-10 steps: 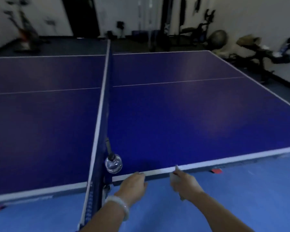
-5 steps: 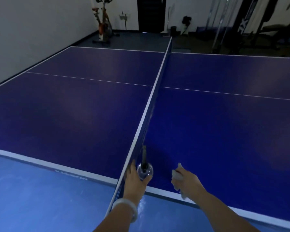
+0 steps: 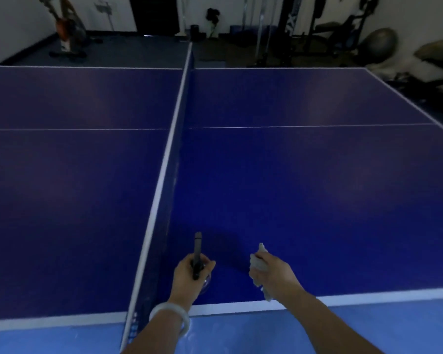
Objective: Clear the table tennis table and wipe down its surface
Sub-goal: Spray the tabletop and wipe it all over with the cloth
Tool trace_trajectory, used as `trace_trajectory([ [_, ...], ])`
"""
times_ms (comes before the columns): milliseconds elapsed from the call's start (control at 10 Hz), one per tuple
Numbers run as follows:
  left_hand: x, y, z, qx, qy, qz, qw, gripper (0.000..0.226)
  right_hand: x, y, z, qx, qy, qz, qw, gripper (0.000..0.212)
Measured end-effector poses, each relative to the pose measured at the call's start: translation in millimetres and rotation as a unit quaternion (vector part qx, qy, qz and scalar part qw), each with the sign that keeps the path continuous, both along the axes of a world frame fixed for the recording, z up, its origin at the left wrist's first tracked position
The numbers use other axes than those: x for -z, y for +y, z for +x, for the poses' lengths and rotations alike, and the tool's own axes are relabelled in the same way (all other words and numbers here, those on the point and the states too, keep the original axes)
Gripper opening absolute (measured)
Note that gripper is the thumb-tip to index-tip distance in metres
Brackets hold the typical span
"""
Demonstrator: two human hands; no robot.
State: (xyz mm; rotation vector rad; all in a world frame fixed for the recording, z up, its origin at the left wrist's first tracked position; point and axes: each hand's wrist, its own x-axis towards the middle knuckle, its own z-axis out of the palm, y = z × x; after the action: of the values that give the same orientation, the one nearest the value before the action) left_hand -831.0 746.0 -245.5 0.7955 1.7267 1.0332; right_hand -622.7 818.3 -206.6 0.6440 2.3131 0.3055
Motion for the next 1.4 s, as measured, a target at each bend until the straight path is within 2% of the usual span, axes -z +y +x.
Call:
trace_trajectory([
  [100,-9.2,11.7,39.0,0.127,-0.025,-0.018,0.991,0.015,4.1,-17.6,41.1,0.196,0.087,-0.071,0.974,0.057],
  [200,-17.2,21.3,91.0,0.226,-0.021,-0.043,0.973,0.018,-1.2,-36.3,84.5,0.615,0.347,-0.206,0.677,0.041],
  [300,-23.7,25.8,149.7,0.290,0.012,-0.047,0.956,0.025,-13.2,-70.8,138.6,0.650,0.518,-0.195,0.521,0.020],
  [400,-34.5,23.6,216.6,0.353,-0.005,-0.056,0.934,0.024,-17.7,-109.7,198.2,0.695,0.574,-0.146,0.408,0.030],
  [500,-46.1,13.7,290.1,0.418,0.038,-0.016,0.908,0.019,-20.5,-151.2,258.4,0.735,0.621,-0.107,0.250,0.024],
  [700,-72.6,-43.9,448.7,0.530,0.055,0.056,0.844,0.019,-32.6,-247.8,389.8,0.754,0.639,-0.014,0.154,0.014],
  [800,-79.3,-80.6,519.9,0.570,0.050,0.066,0.817,0.022,-37.6,-299.0,451.1,0.776,0.602,0.042,0.184,0.009],
  [900,-78.9,-115.4,590.0,0.609,0.060,0.083,0.786,0.023,-40.0,-350.1,508.7,0.782,0.605,0.078,0.128,0.010],
  [1000,-76.8,-144.0,653.8,0.650,0.049,0.070,0.756,0.025,-38.4,-394.7,555.3,0.797,0.583,0.113,0.112,0.019],
  [1200,-60.5,-173.4,793.5,0.735,0.071,0.085,0.669,0.022,-26.4,-444.5,648.1,0.766,0.609,0.167,-0.124,0.036],
  [1300,-56.7,-186.0,863.4,0.770,0.075,0.095,0.627,0.022,-26.6,-468.0,692.3,0.788,0.561,0.231,-0.108,0.016],
  [1400,-56.4,-206.9,929.3,0.816,0.077,0.100,0.564,0.022,-33.4,-497.4,727.7,0.817,0.502,0.274,-0.076,0.025],
])
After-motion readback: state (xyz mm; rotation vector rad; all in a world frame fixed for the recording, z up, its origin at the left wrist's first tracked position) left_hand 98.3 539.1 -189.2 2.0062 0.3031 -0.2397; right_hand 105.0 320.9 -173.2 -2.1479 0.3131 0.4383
